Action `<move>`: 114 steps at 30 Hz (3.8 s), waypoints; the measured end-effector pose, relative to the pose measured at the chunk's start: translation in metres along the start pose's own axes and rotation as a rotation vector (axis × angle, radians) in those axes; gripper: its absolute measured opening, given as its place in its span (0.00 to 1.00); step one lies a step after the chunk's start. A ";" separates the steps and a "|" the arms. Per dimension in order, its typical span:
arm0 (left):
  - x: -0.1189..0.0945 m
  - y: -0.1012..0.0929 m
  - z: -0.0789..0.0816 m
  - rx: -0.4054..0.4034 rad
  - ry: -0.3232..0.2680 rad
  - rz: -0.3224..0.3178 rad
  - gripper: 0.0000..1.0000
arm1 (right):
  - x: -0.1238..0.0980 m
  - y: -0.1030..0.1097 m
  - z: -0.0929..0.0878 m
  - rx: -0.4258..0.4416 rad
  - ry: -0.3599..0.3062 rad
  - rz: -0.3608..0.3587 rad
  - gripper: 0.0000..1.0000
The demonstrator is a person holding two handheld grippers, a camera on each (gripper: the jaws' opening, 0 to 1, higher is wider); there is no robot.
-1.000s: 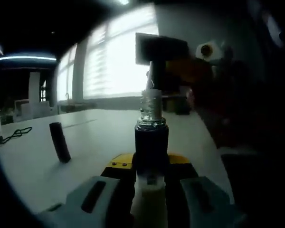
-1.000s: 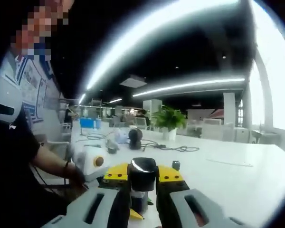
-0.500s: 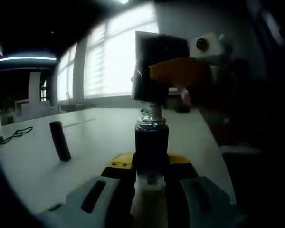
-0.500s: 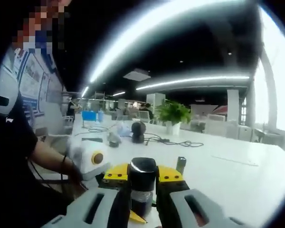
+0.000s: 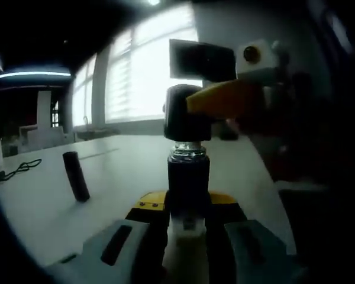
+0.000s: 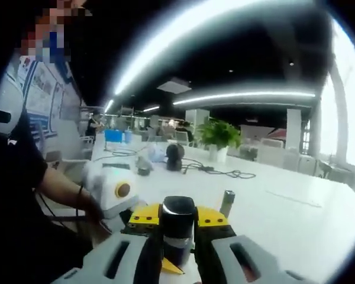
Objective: Pick up cosmetic bottle twist off cap place on table pick up cap screw tight cap place on table
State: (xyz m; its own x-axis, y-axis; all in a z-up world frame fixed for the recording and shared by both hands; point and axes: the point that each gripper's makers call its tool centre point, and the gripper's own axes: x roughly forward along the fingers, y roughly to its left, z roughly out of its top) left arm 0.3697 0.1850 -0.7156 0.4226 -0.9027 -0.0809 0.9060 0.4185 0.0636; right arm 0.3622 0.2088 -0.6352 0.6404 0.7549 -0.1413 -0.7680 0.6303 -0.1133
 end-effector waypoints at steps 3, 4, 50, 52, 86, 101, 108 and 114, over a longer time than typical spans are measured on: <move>0.000 0.000 0.000 0.004 -0.001 0.000 0.13 | 0.001 -0.003 -0.001 -0.008 0.022 0.024 0.14; 0.000 0.000 0.000 0.004 -0.002 -0.001 0.13 | 0.000 -0.001 -0.001 -0.012 0.024 0.035 0.14; -0.011 -0.013 0.001 0.013 -0.001 -0.113 0.13 | -0.001 0.022 -0.006 -0.001 -0.016 0.148 0.14; -0.010 -0.013 0.001 0.011 0.002 -0.110 0.13 | -0.002 0.021 -0.006 0.003 -0.022 0.116 0.14; -0.010 -0.002 0.000 0.037 -0.004 -0.004 0.13 | -0.008 0.001 -0.009 0.157 -0.091 -0.425 0.14; -0.010 -0.001 0.001 0.040 -0.014 -0.013 0.13 | -0.009 0.001 0.002 0.114 -0.184 -0.247 0.34; -0.010 -0.002 0.001 0.040 -0.018 -0.025 0.13 | -0.012 0.001 0.011 0.075 -0.215 -0.091 0.35; -0.010 -0.006 0.001 0.036 -0.021 -0.055 0.13 | -0.011 0.005 0.009 0.085 -0.210 0.014 0.35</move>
State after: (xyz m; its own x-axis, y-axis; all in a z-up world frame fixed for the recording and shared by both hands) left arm 0.3597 0.1918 -0.7141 0.3717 -0.9261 -0.0641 0.9261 0.3651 0.0953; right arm 0.3515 0.2052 -0.6251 0.6232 0.7792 0.0665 -0.7795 0.6258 -0.0285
